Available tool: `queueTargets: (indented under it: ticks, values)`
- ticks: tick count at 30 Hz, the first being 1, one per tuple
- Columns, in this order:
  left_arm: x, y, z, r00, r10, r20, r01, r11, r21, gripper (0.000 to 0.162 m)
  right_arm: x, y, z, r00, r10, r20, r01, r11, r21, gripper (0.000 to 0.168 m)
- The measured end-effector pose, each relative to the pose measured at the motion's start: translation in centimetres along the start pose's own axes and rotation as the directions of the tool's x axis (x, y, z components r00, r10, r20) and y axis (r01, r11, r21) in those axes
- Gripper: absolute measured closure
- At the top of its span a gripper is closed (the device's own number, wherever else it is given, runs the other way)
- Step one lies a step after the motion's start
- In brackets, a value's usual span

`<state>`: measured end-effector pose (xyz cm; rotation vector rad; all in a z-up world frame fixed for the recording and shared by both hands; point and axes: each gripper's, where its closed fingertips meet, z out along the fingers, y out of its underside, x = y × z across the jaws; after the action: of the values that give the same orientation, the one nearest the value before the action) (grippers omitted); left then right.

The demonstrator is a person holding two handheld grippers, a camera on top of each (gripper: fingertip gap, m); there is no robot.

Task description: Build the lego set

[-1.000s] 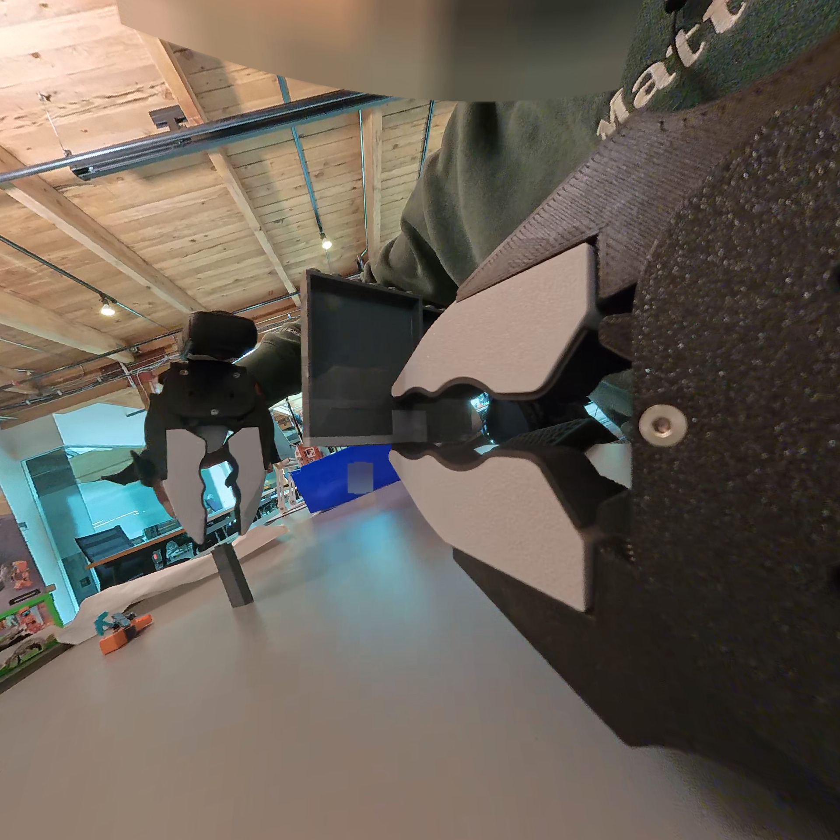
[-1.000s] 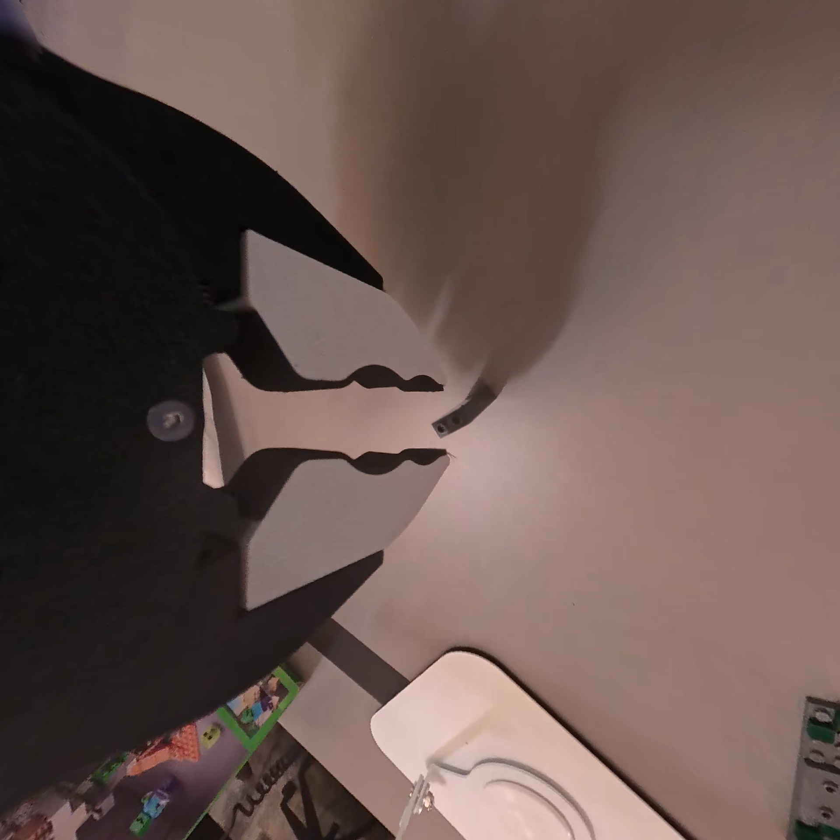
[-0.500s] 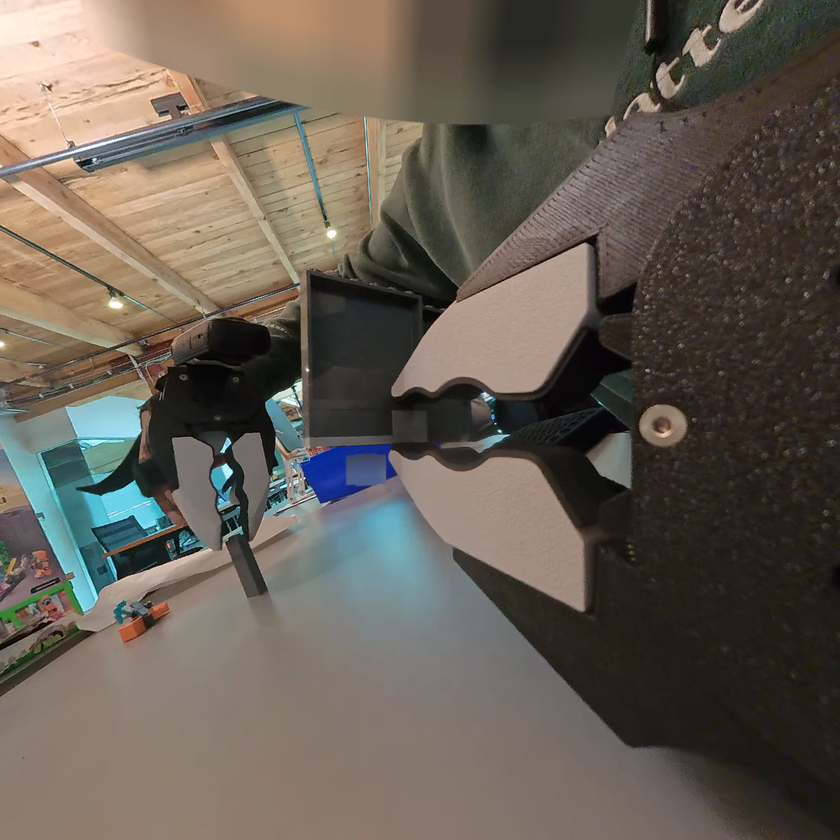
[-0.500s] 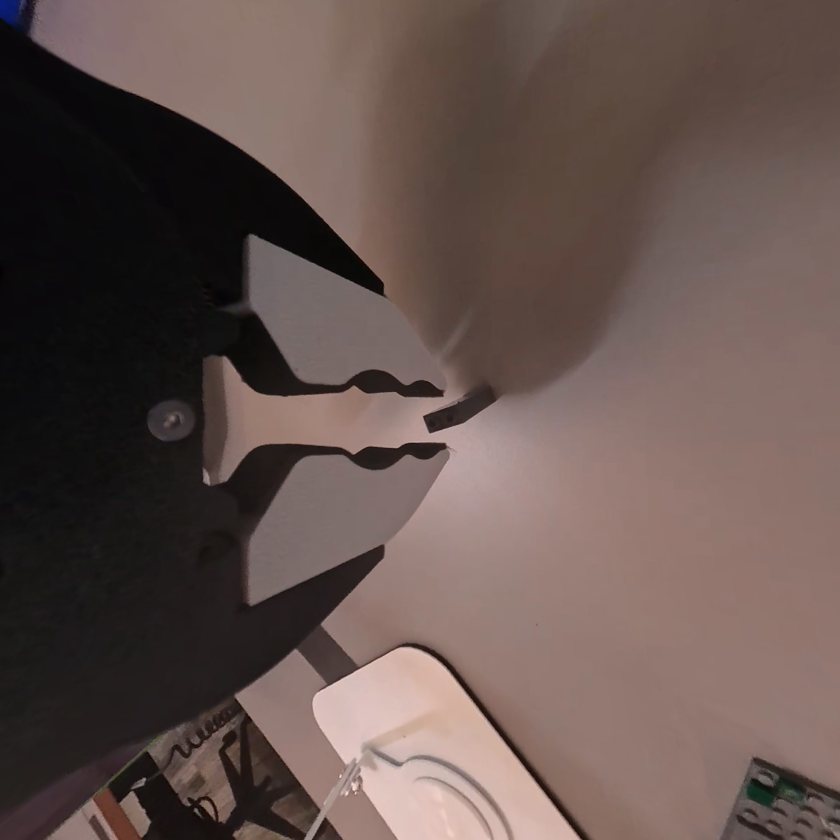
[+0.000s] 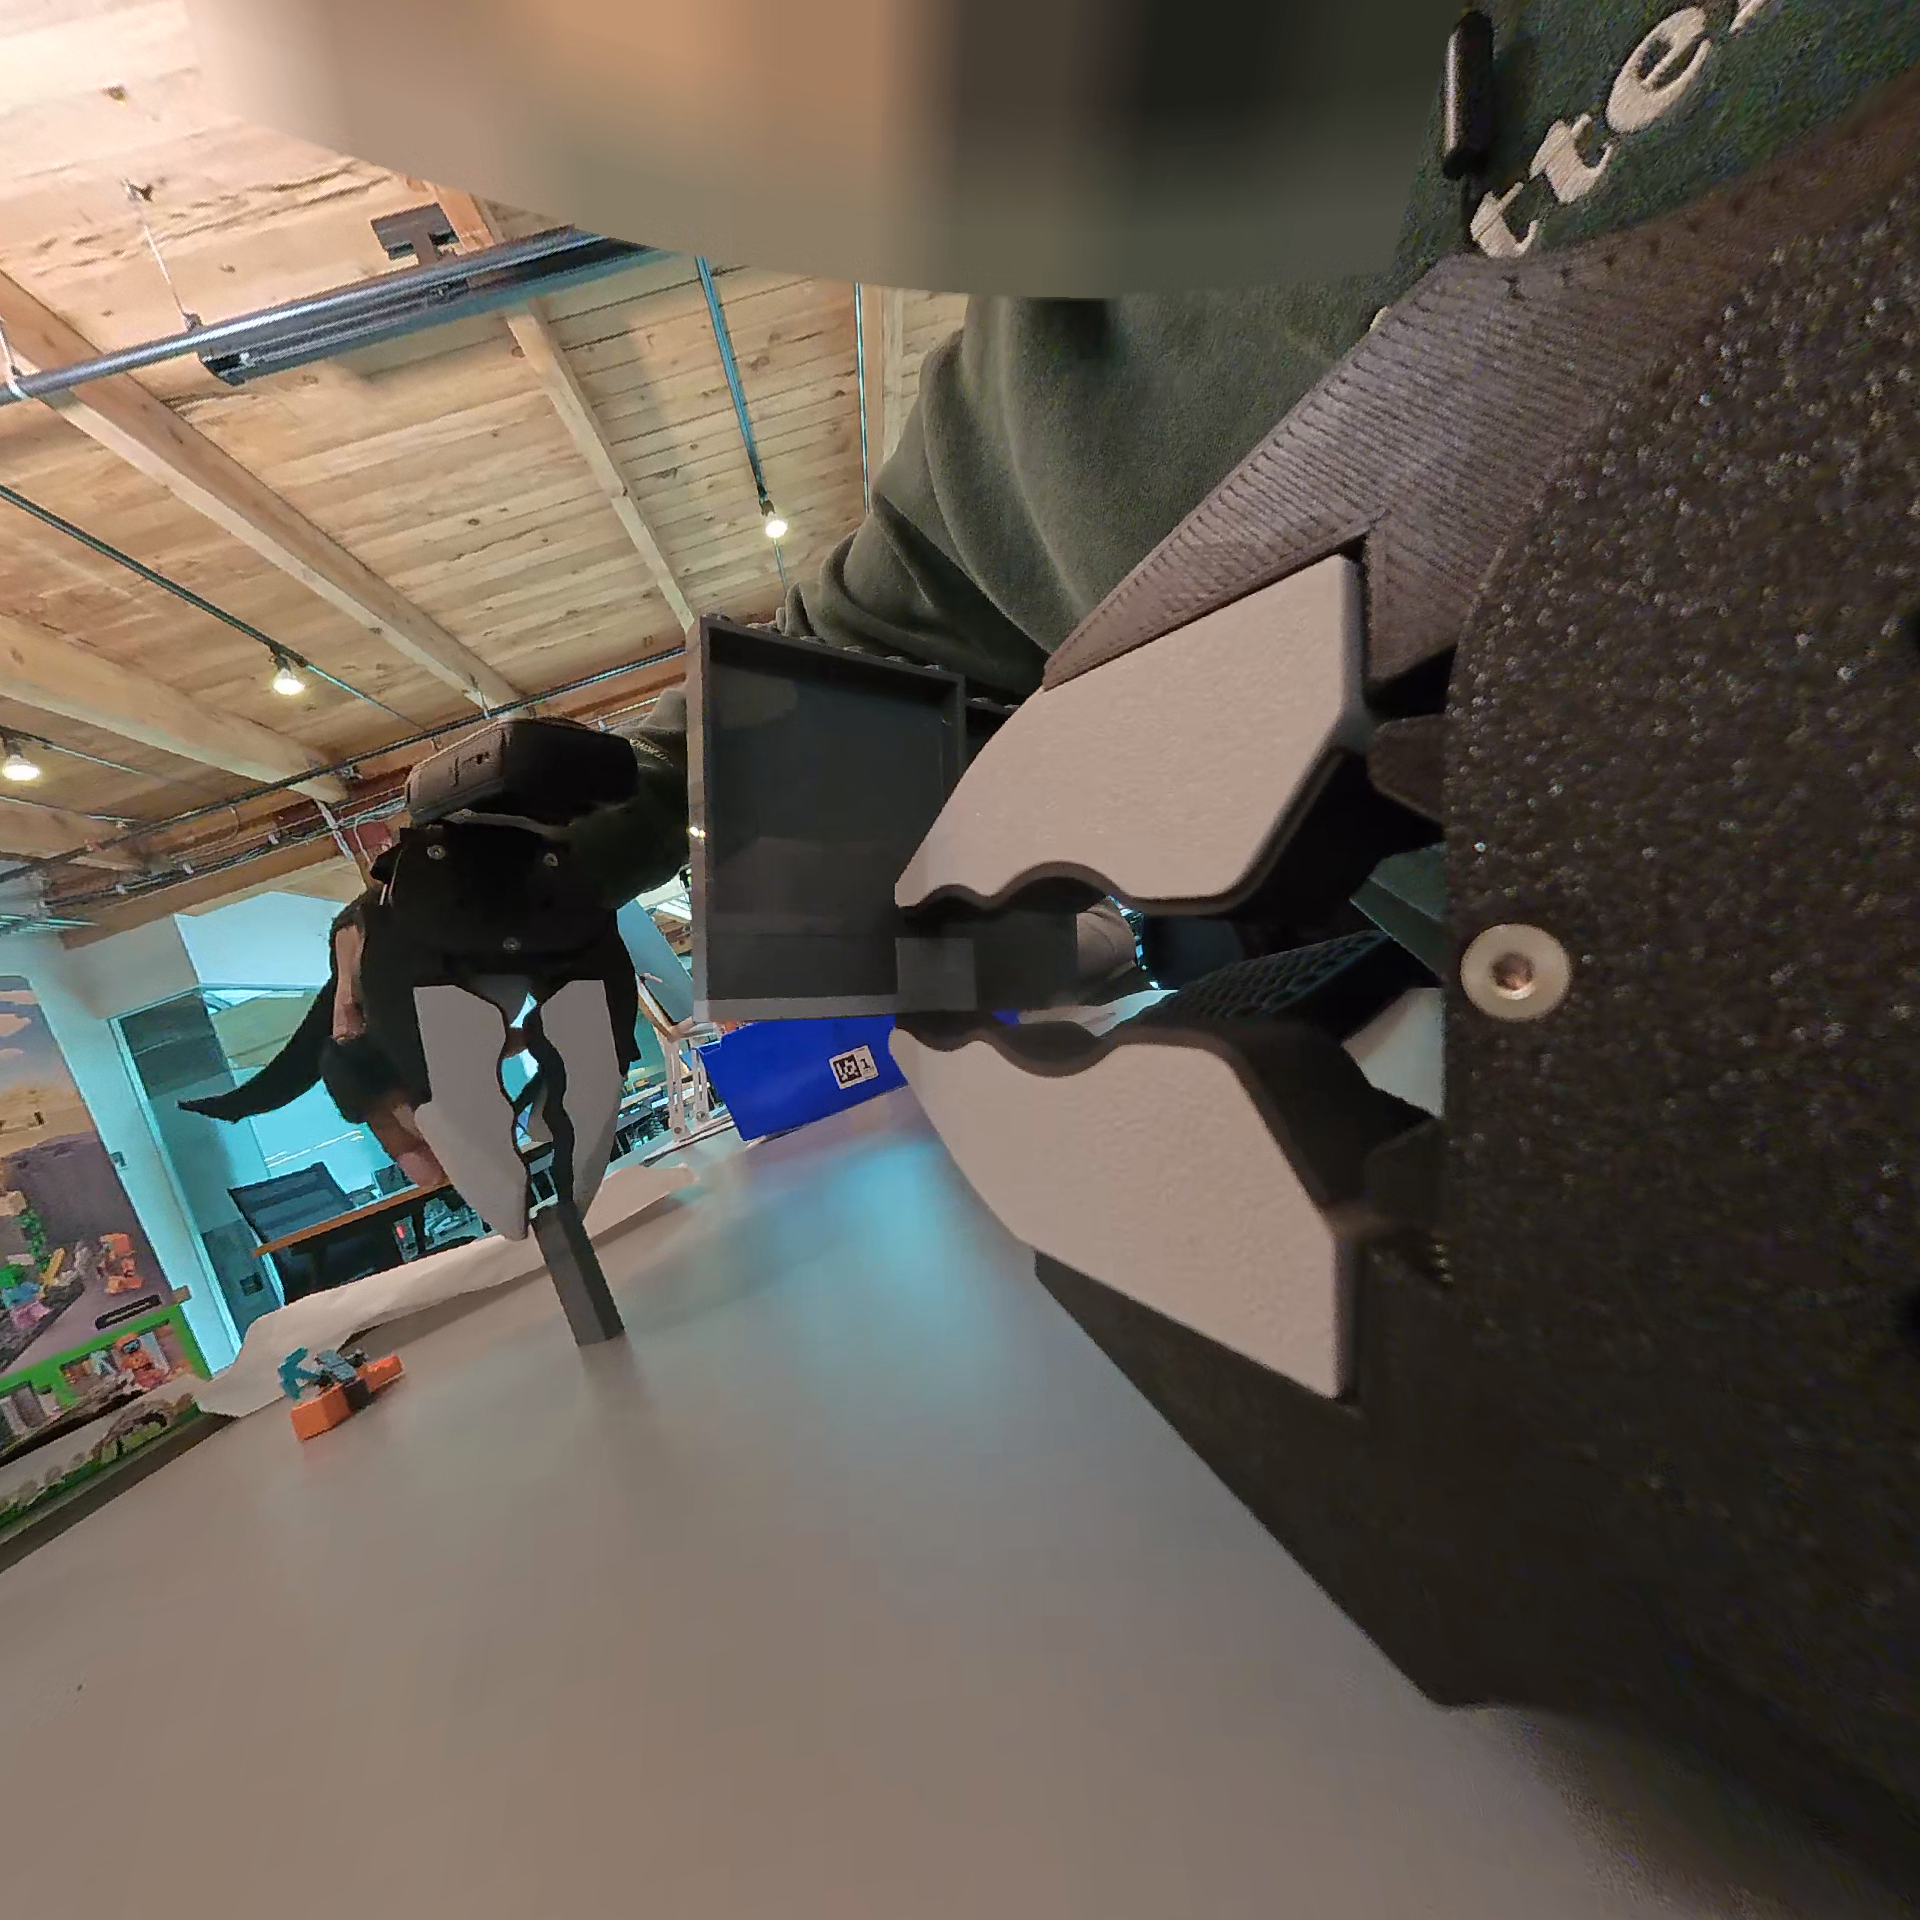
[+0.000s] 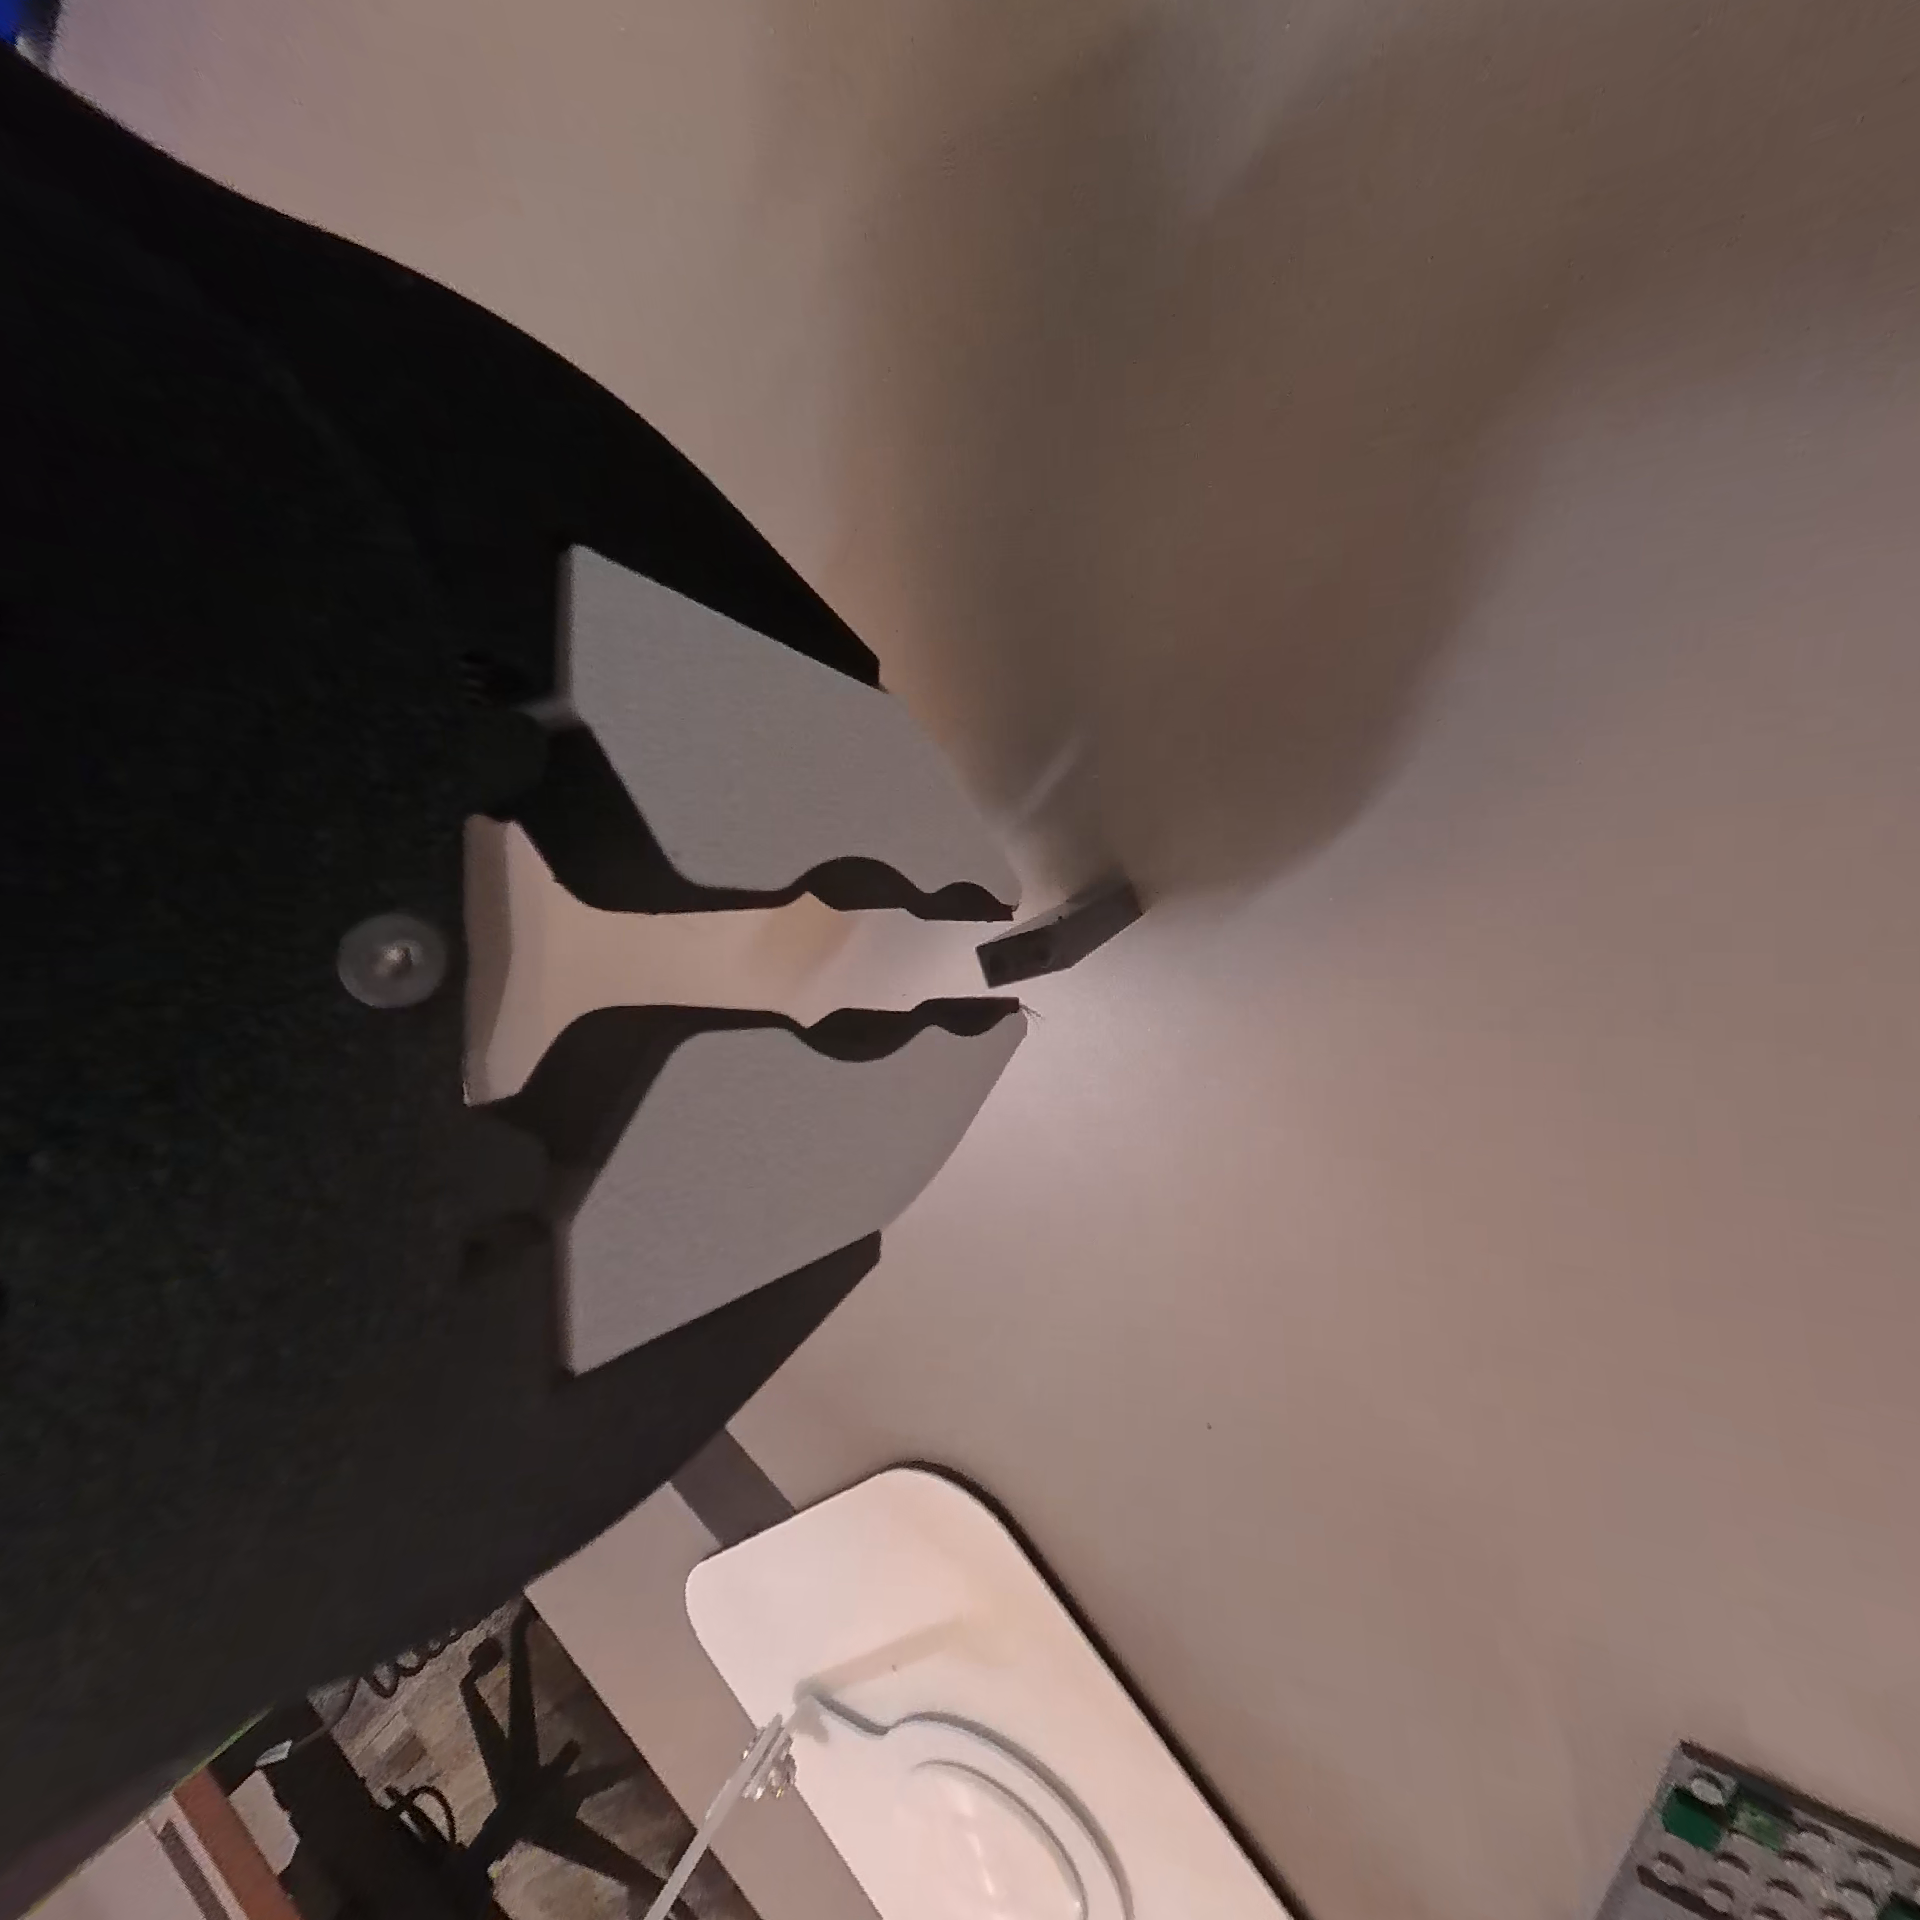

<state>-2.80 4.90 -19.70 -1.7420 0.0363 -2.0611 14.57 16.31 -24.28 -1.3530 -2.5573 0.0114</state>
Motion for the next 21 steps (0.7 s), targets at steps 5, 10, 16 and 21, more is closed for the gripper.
queueTargets:
  ticks: [5,10,16,21]
  values:
    - [0.0,0.0,0.0,1.000,-0.002,0.000,0.002,1.000,0.002,0.147,0.1,-0.1,0.2,1.000,-0.003,-0.003,0.003,1.000,0.004,0.155]
    - [0.0,0.0,0.0,1.000,-0.003,-0.001,0.003,1.000,0.001,0.147,-0.1,-0.2,0.5,1.000,0.001,0.002,-0.001,1.000,0.008,0.157]
    - [-0.2,-0.1,0.0,1.000,0.002,0.013,-0.002,1.000,0.005,0.147,-0.2,-0.6,0.0,0.998,0.064,-0.011,-0.064,0.998,0.019,0.161]
    - [-0.6,-0.3,-0.1,0.998,0.019,0.058,-0.020,1.000,0.022,0.147,1.1,-4.2,-2.8,0.965,0.167,-0.204,-0.154,0.985,0.076,0.161]
